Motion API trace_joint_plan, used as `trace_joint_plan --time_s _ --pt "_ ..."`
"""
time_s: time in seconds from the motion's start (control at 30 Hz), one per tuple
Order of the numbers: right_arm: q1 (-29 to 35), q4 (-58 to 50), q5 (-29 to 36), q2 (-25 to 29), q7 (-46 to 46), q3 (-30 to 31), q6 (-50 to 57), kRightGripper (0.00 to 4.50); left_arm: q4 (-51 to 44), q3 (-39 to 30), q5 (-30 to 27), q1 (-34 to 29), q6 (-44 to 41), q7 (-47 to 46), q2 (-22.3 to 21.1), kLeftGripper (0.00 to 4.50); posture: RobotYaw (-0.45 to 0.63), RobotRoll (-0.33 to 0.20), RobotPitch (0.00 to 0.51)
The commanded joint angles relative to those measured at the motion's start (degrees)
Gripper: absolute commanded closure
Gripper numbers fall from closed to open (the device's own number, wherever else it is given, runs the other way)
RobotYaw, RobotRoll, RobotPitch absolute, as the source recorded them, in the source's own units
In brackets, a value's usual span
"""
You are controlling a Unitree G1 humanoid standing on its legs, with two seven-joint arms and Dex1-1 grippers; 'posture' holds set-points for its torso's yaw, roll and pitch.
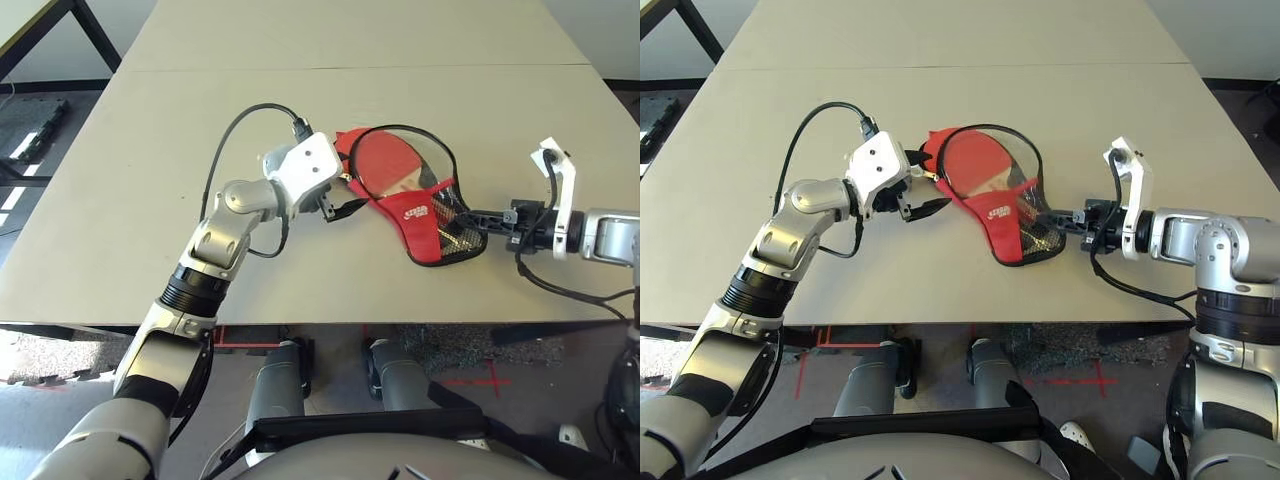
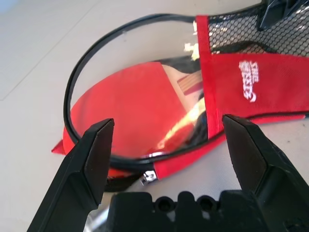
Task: Store the ping-pong paddle in its case and zip it.
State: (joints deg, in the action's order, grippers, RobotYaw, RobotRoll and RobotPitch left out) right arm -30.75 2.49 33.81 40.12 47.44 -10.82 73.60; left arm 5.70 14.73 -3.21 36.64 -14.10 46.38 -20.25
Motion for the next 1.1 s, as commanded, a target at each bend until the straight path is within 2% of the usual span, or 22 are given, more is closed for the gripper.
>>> trace_joint_plan --time_s 0.03,0.17,0.2,0.23,0.6,0.97,1.1 --pt "-3.4 5.5 -2.1 1.1 1.4 4.0 -4.5 4.48 0.4 1.0 0.8 -0.6 0.3 0.4 -0.1 0.00 -0.03 0.000 0.193" --pt "-8.1 13.1 -5.2 1.8 4.1 8.5 -9.8 4.48 -0.3 1.2 1.0 -1.2 0.1 0.2 -0.2 0.00 -0.02 0.000 0.195" --pt "-9.3 15.3 -6.2 1.9 5.1 9.7 -11.4 4.00 -0.5 1.2 1.0 -1.4 0.0 0.2 -0.2 0.00 -0.02 0.000 0.195" --pt "-10.6 17.8 -7.0 2.0 6.0 10.7 -12.8 3.81 -0.6 1.2 1.1 -1.5 0.0 0.1 -0.2 0.00 -0.02 0.000 0.195" --pt "-18.1 34.1 -13.5 0.0 14.4 16.7 -21.1 0.01 -2.3 1.3 1.3 -2.6 -0.9 0.3 -0.6 0.00 0.00 0.000 0.206" --pt "-16.6 35.2 -14.7 -3.4 17.0 18.1 -18.7 0.01 -3.0 1.5 1.3 -2.8 -1.5 0.4 -0.8 0.00 0.00 0.000 0.212" --pt "-15.9 34.8 -14.8 -3.6 16.8 17.8 -17.2 0.95 -2.9 1.6 1.4 -2.7 -1.4 0.4 -0.8 0.00 0.00 0.000 0.215"
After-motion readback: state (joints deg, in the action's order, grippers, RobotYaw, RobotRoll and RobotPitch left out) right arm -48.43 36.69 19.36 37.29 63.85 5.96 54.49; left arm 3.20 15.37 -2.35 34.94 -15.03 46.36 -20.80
